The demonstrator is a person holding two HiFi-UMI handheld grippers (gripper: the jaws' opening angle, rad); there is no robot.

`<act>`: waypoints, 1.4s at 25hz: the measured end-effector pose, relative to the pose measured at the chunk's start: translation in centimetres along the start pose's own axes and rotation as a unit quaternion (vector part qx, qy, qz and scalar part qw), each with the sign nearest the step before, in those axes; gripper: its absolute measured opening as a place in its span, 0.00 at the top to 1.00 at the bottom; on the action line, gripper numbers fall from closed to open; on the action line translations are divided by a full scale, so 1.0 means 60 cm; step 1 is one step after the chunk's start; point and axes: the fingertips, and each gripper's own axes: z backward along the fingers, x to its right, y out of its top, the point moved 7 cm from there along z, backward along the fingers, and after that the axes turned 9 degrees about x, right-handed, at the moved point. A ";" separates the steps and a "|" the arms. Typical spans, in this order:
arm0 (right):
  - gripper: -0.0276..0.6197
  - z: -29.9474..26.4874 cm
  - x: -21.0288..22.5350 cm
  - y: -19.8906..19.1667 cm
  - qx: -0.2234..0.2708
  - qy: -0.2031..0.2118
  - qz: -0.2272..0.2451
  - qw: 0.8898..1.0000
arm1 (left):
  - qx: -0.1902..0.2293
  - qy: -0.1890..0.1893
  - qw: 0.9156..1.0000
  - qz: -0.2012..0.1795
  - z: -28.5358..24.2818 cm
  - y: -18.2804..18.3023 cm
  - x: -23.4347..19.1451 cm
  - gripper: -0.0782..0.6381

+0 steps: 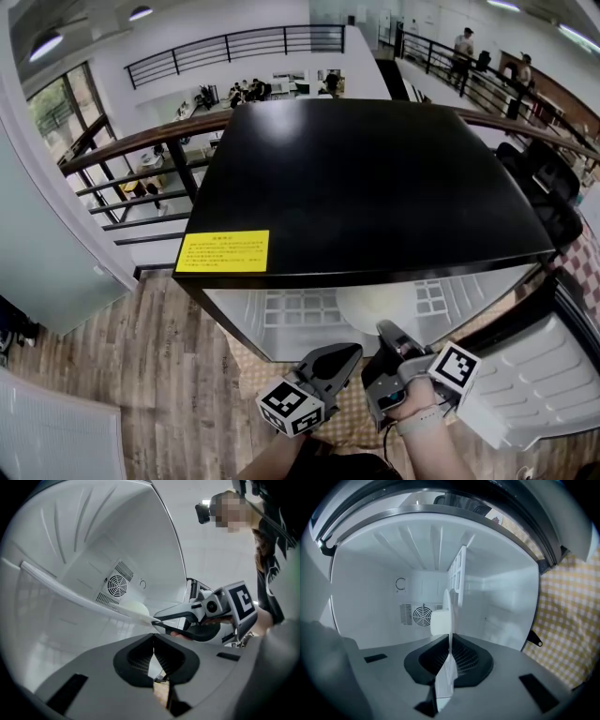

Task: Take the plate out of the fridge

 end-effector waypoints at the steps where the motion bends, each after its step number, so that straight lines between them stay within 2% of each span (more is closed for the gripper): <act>1: 0.89 0.002 0.000 -0.003 -0.001 0.000 -0.002 1.000 | 0.000 0.001 1.000 0.000 0.001 0.000 -0.001 0.88; 8: 0.88 0.013 -0.001 -0.032 -0.026 0.004 -0.004 1.000 | 0.000 0.016 1.000 0.003 0.013 -0.001 -0.011 0.88; 16: 0.88 0.011 0.000 -0.013 -0.013 0.019 0.035 0.999 | 0.002 0.017 1.000 0.006 0.015 0.001 -0.014 0.88; 28: 0.88 0.015 0.011 -0.015 -0.005 0.026 0.016 1.000 | 0.000 0.022 1.000 0.008 0.021 -0.002 -0.018 0.88; 35: 0.88 0.006 0.007 -0.012 -0.009 0.042 0.024 0.999 | 0.000 0.023 1.000 0.009 0.024 0.000 -0.022 0.88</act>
